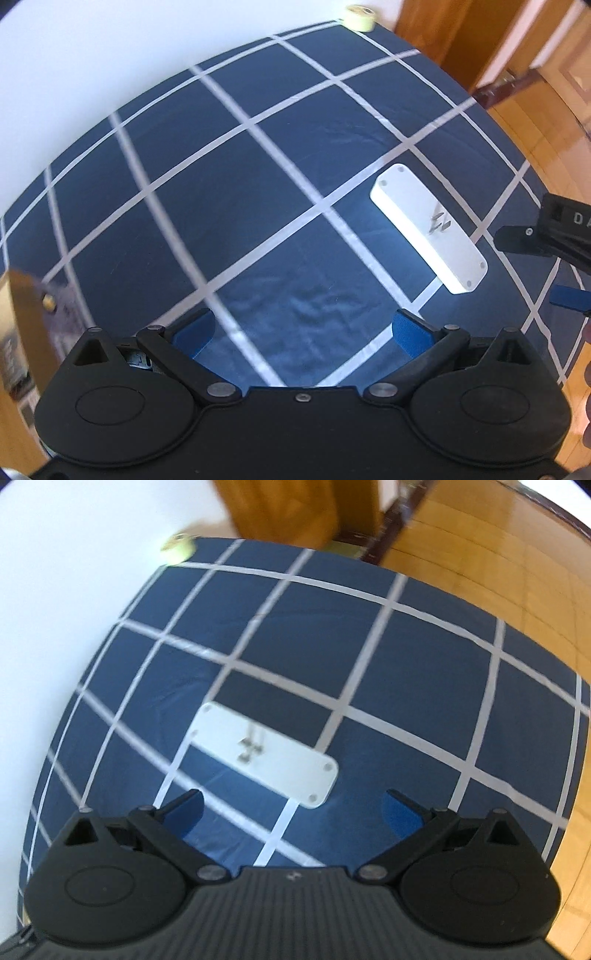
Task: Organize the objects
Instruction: 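Raise the right gripper out of the shoebox toward the white power strip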
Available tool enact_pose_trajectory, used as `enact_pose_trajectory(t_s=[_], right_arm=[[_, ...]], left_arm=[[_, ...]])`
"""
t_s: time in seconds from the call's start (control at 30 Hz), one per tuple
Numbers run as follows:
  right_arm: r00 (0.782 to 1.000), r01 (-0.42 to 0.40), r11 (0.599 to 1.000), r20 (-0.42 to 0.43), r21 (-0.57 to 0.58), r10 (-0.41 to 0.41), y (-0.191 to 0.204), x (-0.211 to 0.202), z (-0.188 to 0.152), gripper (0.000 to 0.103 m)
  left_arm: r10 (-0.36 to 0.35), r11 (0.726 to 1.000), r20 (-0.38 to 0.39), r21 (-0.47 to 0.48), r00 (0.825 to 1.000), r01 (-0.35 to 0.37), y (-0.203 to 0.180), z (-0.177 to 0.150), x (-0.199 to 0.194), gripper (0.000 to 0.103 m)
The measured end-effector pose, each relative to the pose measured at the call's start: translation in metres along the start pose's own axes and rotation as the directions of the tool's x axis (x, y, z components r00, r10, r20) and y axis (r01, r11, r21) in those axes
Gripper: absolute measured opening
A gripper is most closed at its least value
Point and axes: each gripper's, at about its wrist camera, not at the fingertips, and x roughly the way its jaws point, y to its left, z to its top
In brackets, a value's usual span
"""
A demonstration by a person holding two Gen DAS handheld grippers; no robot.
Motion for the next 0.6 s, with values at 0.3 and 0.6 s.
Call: enact_pose_trajectory(t_s=[0.3,0.6], right_arm=[[0.997,0.054,0.993,-0.054,0.108,-0.049,0.000,0.044,0.019,0.102],[0.993,0.085,0.984,-0.095,0.159,-0.071,0.004,0.073,0.024,0.100]], left_arm=[[0.007,0.994,-0.054,0.106,0.999,-0.001,-0.015,0.036,0.047,0.103],[-0.015,0.991,-0.087,0.128,0.996,0.026,-0.019,0.048,0.069,0.103]])
